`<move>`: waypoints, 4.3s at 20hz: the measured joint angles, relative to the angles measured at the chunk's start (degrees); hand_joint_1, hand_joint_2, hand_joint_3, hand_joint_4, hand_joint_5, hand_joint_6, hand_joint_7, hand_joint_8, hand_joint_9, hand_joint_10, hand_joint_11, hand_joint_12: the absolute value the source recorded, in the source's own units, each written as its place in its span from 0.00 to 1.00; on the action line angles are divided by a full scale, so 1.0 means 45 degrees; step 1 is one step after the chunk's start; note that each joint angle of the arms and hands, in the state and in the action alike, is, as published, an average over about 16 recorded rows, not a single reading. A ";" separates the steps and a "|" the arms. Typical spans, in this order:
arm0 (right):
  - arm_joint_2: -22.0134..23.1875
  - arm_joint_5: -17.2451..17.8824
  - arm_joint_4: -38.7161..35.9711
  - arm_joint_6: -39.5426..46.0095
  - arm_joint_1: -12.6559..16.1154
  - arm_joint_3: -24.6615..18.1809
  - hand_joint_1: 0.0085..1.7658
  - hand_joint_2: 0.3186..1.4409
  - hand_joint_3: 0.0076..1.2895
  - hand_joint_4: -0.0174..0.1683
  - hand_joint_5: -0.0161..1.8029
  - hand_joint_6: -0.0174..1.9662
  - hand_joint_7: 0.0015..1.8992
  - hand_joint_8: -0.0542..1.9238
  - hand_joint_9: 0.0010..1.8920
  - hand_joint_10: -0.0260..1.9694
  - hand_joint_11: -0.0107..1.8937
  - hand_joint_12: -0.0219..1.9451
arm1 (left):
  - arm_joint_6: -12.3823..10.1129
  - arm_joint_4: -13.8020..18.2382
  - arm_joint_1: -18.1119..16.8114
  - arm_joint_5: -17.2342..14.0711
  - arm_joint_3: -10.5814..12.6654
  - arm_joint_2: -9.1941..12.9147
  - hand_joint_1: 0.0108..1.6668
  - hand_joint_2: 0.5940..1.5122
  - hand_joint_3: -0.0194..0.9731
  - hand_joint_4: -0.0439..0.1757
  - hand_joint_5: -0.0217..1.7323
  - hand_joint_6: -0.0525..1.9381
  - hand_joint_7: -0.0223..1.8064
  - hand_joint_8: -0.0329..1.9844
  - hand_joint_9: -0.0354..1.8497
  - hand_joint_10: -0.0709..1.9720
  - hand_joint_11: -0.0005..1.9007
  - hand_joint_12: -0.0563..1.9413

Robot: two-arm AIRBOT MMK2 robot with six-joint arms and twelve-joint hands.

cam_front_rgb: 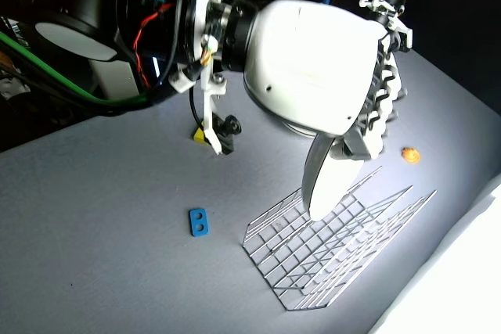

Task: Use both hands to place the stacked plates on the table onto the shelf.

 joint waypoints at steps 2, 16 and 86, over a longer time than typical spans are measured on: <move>-0.0106 -0.0002 0.0264 0.0014 -0.0020 0.0229 0.76 0.61 0.00 0.07 0.47 0.58 0.51 0.54 0.52 0.54 0.49 0.58 | 0.0005 -0.0240 0.0244 0.0176 -0.0115 -0.0015 0.01 0.58 0.04 0.20 0.02 0.03 0.02 0.02 0.03 0.04 0.01 0.02; -0.0949 -0.0253 0.2085 0.0330 -0.0482 0.1849 0.77 0.62 0.00 0.05 0.46 0.58 0.50 0.55 0.52 0.55 0.48 0.59 | 0.0056 -0.1989 0.1289 0.0526 -0.0871 -0.0148 0.01 0.58 0.04 0.18 0.02 0.02 0.02 0.02 0.03 0.03 0.01 0.02; -0.0242 0.0558 -0.5788 0.0436 -0.0428 -0.0441 0.62 0.58 0.00 0.09 0.08 0.03 0.05 0.04 0.04 0.05 0.01 0.16 | 0.0174 -0.4014 0.1732 0.2143 -0.1440 0.0117 0.00 0.60 0.04 0.18 0.01 0.02 0.01 0.01 0.01 0.01 0.02 0.05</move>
